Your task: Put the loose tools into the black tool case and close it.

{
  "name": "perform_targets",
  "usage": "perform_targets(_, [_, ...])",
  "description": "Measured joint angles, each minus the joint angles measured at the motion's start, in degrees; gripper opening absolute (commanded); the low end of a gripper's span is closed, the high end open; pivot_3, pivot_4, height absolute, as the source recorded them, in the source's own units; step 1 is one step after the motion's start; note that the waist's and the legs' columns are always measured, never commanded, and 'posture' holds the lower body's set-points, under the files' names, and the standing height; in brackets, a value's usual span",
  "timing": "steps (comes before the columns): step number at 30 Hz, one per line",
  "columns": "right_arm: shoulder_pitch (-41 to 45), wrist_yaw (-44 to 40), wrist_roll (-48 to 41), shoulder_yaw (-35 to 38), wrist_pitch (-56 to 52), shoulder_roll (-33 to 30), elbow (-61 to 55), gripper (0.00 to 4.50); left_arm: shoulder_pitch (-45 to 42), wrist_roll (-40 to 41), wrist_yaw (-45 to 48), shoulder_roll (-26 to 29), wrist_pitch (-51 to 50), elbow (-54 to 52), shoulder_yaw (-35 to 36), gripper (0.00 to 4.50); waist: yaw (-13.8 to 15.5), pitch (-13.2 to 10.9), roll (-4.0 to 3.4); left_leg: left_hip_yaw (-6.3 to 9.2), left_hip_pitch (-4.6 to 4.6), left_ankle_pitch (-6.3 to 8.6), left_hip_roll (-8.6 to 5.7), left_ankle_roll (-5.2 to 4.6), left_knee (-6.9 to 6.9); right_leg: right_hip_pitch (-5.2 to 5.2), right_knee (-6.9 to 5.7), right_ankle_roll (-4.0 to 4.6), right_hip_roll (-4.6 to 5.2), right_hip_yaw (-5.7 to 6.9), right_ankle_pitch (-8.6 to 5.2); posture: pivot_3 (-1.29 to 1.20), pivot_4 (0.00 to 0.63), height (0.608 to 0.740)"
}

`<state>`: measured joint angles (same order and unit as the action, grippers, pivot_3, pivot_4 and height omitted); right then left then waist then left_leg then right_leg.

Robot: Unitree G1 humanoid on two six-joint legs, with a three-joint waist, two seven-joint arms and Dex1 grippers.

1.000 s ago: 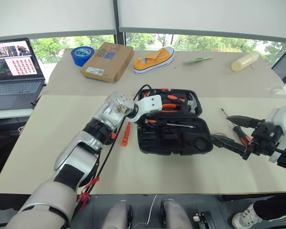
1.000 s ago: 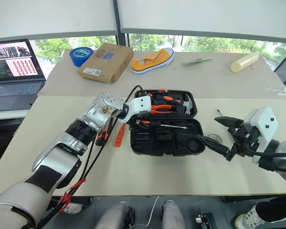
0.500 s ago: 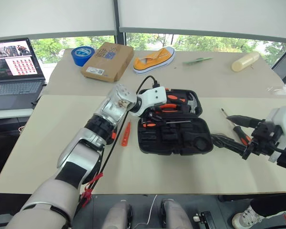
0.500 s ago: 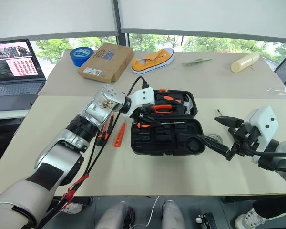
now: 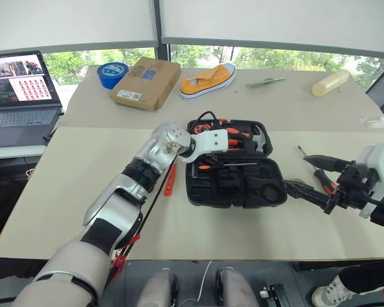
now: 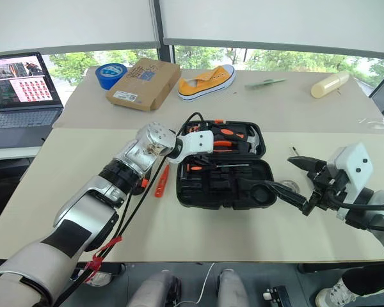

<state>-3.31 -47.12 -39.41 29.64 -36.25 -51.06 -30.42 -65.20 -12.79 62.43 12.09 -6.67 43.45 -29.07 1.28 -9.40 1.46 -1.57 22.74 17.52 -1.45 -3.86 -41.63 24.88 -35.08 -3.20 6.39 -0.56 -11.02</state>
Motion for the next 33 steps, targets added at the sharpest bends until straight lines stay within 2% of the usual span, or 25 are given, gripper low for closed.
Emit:
perform_targets(4, [0.0,0.36,0.0,-0.18,0.0,0.1,-0.04,4.5,-0.46,-2.56,-3.26,-1.28,4.96,3.6,-1.06,0.05,0.51,0.01,0.01,0.01,-0.56,0.14,0.0,-0.23,-0.08,-0.71,0.18,-0.07,0.04,0.0,0.03,0.0,0.15,0.735])
perform_targets(9, [-1.51,1.56,0.47,-0.16,0.0,0.75,-0.61,4.5,-0.31,-1.04,-2.6,-1.52,3.92,4.26,1.74,0.05,0.51,0.01,0.01,0.0,-0.58,0.19,0.01,-0.3,-0.1,-0.63,0.13,-0.09,0.08,-0.03,0.01,0.0,0.15,0.735])
perform_targets(12, [-5.07,2.48,1.6,1.37,-0.02,1.79,-0.49,4.5,2.84,6.6,2.35,1.04,-2.91,-1.3,8.45,0.71,-0.13,0.03,-0.04,0.0,-0.3,0.14,0.05,-0.22,-0.09,-0.29,-0.11,-0.08,0.01,-0.04,0.02,0.0,0.15,0.735])
perform_targets(14, [-9.28,3.59,2.81,4.84,-0.11,3.37,0.72,4.5,6.71,16.11,8.23,5.4,-10.22,-11.53,15.71,1.37,-0.76,0.05,-0.06,0.01,0.02,-0.11,0.13,0.21,-0.1,0.11,-0.23,-0.08,-0.04,-0.07,0.02,0.0,0.15,0.735])
perform_targets(17, [-12.54,4.8,3.85,8.91,-0.63,4.81,3.19,4.5,11.06,26.73,11.33,11.38,-21.46,-26.51,23.8,2.47,-1.05,0.14,-0.23,-0.02,0.12,-0.19,0.06,0.35,-0.09,0.3,-0.27,-0.08,0.0,-0.18,0.02,0.0,0.15,0.735])
perform_targets(19, [-14.06,4.99,4.02,10.9,-0.88,5.11,4.41,4.5,14.28,31.82,12.08,14.17,-27.59,-34.07,26.99,3.21,-1.01,0.19,-0.3,-0.01,0.07,-0.18,0.05,0.33,-0.09,0.2,-0.25,-0.08,0.01,-0.19,0.02,0.0,0.15,0.735])
perform_targets(20, [-14.14,4.88,4.41,11.42,-0.9,5.03,5.54,4.5,17.65,35.36,13.03,17.43,-32.46,-39.9,27.88,3.68,-1.01,0.19,-0.32,-0.02,0.01,-0.03,0.04,0.08,-0.09,0.14,-0.2,-0.08,0.01,-0.21,0.02,0.0,0.15,0.735])
perform_targets(21, [-14.29,4.83,4.45,11.59,-0.89,5.04,5.95,4.5,19.2,36.4,13.63,18.76,-33.77,-41.95,27.93,3.87,-1.09,0.19,-0.32,-0.02,-0.02,-0.01,0.05,0.03,-0.09,0.12,-0.21,-0.08,0.01,-0.22,0.02,0.0,0.15,0.735])
perform_targets(22, [-14.25,4.74,4.82,11.46,-0.88,4.98,7.32,4.5,22.15,38.6,14.74,21.19,-36.2,-45.58,28.13,4.31,-1.14,0.19,-0.31,-0.02,-0.15,0.01,0.06,0.01,-0.09,0.01,-0.14,-0.08,0.01,-0.21,0.02,0.0,0.15,0.735])
perform_targets(23, [-13.77,4.6,5.41,10.96,-0.84,4.87,9.3,4.5,24.87,41.16,15.33,23.09,-38.74,-49.1,28.31,4.45,-1.17,0.19,-0.31,-0.03,-0.25,0.01,0.06,0.0,-0.09,-0.08,-0.04,-0.08,0.01,-0.22,0.02,0.0,0.15,0.735])
perform_targets(28, [-5.43,4.28,9.71,4.1,2.23,3.47,20.56,4.5,27.8,51.45,13.5,25.83,-47.68,-59.59,31.21,4.45,-0.62,0.14,-0.29,-0.02,-0.73,0.03,0.02,0.0,-0.07,-0.62,0.12,-0.08,0.05,-0.18,0.0,0.0,0.15,0.735])
perform_targets(33, [4.65,3.83,15.69,-3.06,7.72,2.95,34.82,4.5,29.01,55.75,9.14,26.48,-49.83,-64.67,32.48,4.45,-0.93,0.14,-0.31,-0.04,-0.81,-0.1,0.02,0.22,0.02,-0.62,0.1,-0.05,0.0,-0.21,-0.01,0.0,0.15,0.735])
